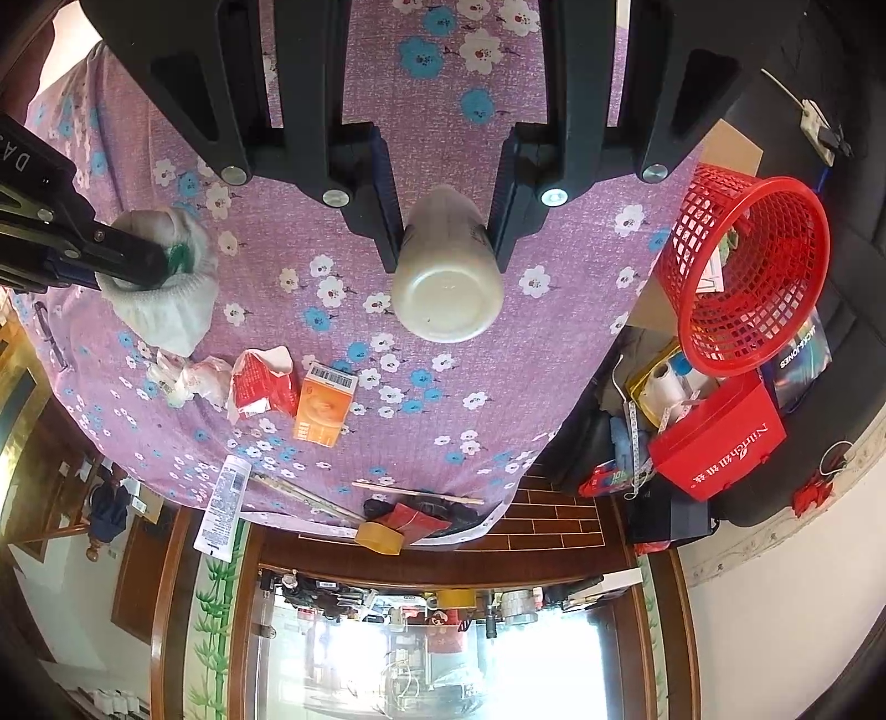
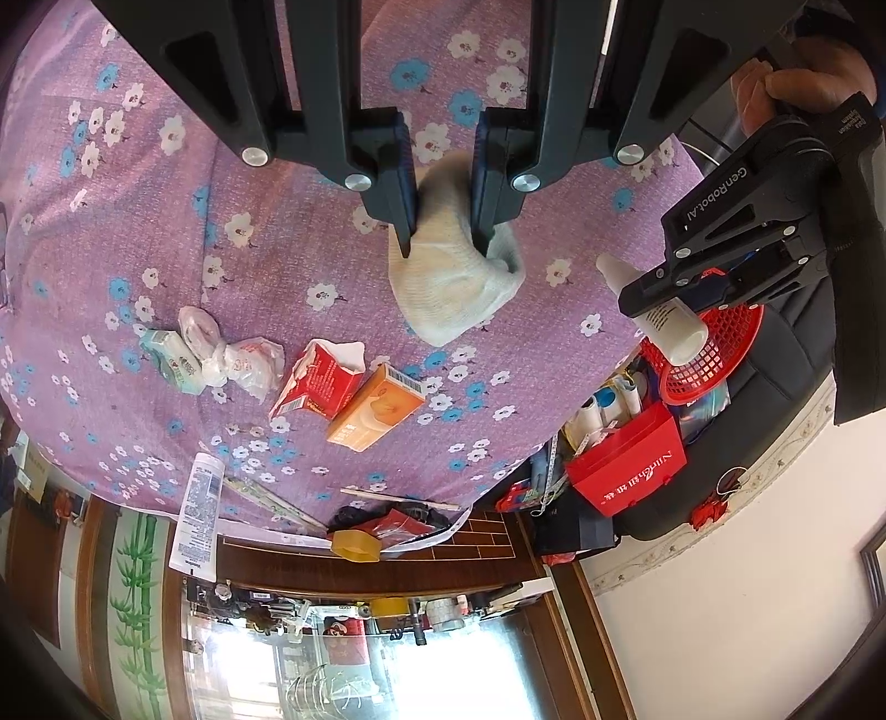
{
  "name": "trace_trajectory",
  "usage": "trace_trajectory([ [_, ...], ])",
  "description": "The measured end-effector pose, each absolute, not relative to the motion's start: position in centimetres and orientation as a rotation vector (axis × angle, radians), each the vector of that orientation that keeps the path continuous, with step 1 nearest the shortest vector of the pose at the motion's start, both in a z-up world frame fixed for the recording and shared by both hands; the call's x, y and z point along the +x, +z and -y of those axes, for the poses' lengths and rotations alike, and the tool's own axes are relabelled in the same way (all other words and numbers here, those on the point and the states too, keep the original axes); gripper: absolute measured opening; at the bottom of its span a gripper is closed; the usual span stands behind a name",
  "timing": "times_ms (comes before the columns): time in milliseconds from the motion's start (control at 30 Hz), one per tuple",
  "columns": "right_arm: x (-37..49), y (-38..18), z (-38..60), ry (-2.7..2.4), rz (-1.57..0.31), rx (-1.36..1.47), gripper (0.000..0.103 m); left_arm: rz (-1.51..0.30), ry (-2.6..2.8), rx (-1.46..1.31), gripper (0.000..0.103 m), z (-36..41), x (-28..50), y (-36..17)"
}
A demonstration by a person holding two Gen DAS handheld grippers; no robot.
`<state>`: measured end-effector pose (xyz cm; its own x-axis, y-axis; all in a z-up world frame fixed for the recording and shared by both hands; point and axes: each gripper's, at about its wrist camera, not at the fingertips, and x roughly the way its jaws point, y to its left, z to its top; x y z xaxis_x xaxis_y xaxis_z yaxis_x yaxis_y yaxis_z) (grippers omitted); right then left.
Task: Collect trash
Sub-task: 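Carry the white cloth and spray bottle toward the red wastebasket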
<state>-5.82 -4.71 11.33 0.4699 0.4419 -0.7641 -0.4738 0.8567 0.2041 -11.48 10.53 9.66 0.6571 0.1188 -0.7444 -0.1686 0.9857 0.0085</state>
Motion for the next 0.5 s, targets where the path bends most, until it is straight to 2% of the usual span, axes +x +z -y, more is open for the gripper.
trace_trajectory([
  [500, -5.8, 11.6, 3.5, 0.586, -0.925, -0.054, 0.018, -0.829, 0.181, -0.087, 0.029, -11.5, -12.1, 10.2],
])
